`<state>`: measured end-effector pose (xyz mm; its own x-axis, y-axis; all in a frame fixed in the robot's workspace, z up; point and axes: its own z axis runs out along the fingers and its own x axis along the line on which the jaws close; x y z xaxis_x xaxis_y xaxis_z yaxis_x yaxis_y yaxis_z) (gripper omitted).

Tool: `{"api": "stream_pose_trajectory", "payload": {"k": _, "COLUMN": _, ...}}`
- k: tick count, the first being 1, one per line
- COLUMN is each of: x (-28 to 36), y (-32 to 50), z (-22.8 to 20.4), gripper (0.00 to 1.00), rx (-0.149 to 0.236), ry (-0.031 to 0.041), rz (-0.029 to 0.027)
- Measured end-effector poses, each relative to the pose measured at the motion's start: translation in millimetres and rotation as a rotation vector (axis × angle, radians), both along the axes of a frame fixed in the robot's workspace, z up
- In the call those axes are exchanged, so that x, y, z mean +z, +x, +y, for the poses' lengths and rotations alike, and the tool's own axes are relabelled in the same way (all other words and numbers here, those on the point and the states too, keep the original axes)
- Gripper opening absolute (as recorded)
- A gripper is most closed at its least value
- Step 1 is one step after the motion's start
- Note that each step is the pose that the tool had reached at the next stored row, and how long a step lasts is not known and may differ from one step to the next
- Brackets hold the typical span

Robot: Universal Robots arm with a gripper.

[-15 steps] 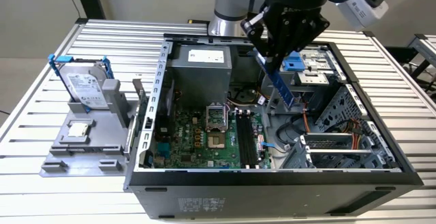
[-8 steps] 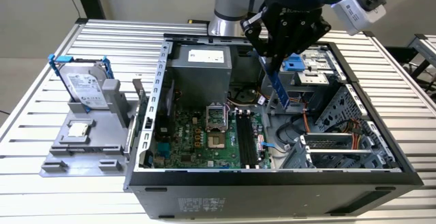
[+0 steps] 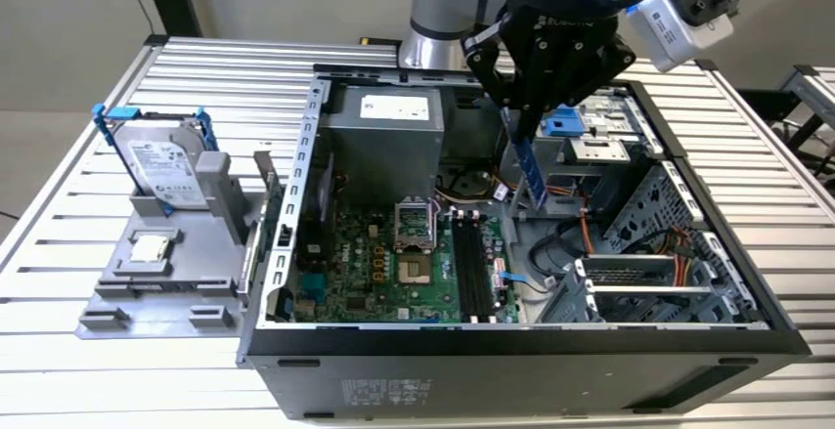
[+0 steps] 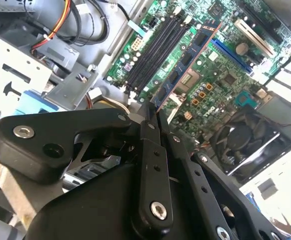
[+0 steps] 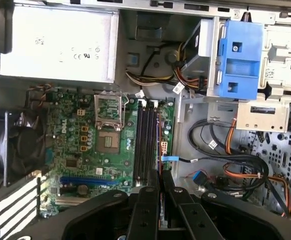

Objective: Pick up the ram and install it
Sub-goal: 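Insert the ram into the slot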

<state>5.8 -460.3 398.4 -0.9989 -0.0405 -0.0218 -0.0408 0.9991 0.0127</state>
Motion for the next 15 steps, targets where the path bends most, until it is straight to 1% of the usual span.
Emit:
{"api": "stream_pose_trajectory", "payload": {"k": 9, "x": -0.7, "y": 4.5, "z": 6.6, "gripper": 0.00, "rx": -0.030, "ry": -0.0001, "rz": 0.0000}}
{"api": "stream_pose_trajectory", "payload": {"k": 12, "x": -1.0, "y": 6.3, "z": 7.6, "gripper": 0.00, "rx": -0.032, "ry": 0.0000, "rz": 0.0000}}
{"api": "stream_pose_trajectory", "payload": {"k": 15, "x": -0.9, "y": 6.5, "z": 7.7, "gripper": 0.00, "rx": -0.032, "ry": -0.0002, "rz": 0.0000}}
